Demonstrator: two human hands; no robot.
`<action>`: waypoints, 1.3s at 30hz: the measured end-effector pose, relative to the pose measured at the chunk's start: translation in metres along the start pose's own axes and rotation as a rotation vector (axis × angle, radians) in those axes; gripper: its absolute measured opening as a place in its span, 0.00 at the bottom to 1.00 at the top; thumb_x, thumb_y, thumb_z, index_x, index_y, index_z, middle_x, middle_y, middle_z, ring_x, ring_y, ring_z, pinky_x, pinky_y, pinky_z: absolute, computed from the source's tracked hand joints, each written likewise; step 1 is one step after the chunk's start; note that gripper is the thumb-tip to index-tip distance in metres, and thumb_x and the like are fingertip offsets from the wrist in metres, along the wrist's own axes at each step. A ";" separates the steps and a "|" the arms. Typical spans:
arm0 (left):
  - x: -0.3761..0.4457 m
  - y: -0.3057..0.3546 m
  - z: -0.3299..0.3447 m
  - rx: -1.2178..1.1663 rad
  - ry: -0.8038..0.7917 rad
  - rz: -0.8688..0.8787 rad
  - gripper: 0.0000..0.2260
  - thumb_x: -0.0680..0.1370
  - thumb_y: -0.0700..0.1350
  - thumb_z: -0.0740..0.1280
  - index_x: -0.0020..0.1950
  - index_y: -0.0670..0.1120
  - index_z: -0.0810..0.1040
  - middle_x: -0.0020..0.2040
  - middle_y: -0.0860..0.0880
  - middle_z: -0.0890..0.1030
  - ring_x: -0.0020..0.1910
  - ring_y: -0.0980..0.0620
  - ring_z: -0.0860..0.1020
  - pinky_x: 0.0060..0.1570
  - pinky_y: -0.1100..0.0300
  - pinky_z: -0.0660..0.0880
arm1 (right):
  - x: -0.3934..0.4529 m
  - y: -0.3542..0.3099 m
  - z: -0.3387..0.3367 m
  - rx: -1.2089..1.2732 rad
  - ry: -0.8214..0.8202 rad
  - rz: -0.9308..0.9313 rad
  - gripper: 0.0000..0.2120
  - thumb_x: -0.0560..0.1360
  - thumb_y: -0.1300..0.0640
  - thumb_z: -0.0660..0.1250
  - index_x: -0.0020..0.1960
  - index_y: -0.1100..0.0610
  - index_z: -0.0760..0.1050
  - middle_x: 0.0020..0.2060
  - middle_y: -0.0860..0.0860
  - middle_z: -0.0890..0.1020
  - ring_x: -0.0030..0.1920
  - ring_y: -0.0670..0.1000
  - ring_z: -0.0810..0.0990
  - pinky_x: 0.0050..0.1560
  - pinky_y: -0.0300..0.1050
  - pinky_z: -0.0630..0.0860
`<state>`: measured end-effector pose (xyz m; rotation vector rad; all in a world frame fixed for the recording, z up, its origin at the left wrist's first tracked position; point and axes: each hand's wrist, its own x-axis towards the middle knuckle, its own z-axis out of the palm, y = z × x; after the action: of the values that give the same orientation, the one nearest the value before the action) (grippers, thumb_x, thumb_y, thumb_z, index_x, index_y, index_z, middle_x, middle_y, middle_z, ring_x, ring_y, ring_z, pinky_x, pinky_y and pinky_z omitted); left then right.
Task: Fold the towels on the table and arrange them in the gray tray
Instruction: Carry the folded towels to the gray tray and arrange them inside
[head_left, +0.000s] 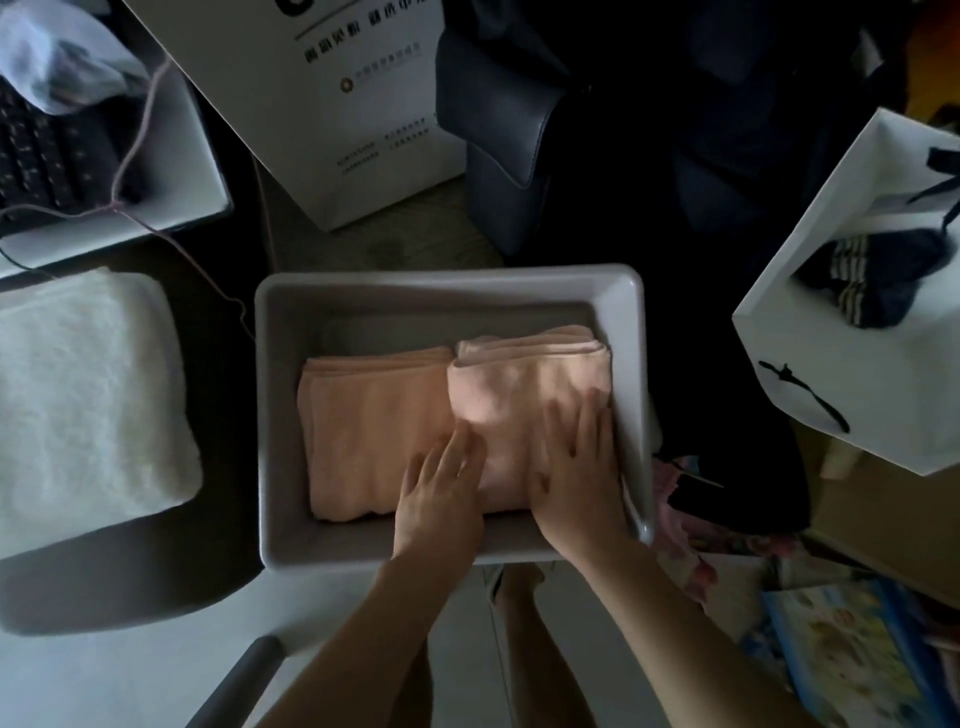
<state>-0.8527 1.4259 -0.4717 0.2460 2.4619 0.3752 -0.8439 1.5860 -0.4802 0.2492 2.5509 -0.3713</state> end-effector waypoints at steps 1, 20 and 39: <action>0.002 0.000 0.002 0.020 -0.029 -0.026 0.28 0.79 0.43 0.61 0.78 0.53 0.57 0.81 0.53 0.52 0.78 0.51 0.54 0.76 0.47 0.53 | 0.000 0.004 0.001 0.022 -0.032 -0.004 0.34 0.80 0.52 0.55 0.81 0.54 0.45 0.79 0.63 0.39 0.79 0.65 0.40 0.77 0.62 0.52; 0.021 -0.019 0.002 0.055 0.128 -0.065 0.23 0.68 0.48 0.76 0.62 0.57 0.77 0.60 0.53 0.77 0.60 0.48 0.75 0.69 0.49 0.61 | -0.008 -0.001 -0.013 0.642 -0.218 0.430 0.38 0.71 0.47 0.63 0.76 0.57 0.55 0.71 0.56 0.70 0.68 0.56 0.71 0.66 0.57 0.73; -0.126 -0.206 -0.158 -0.555 0.905 -0.677 0.17 0.77 0.44 0.68 0.66 0.52 0.72 0.64 0.48 0.73 0.62 0.48 0.72 0.58 0.50 0.72 | -0.013 -0.278 -0.056 0.955 -0.401 -0.096 0.23 0.76 0.45 0.63 0.70 0.47 0.69 0.60 0.42 0.78 0.55 0.37 0.78 0.49 0.29 0.71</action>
<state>-0.8679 1.1658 -0.3474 -1.1931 2.9004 0.9795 -0.9301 1.3395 -0.3685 0.3457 1.8254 -1.4948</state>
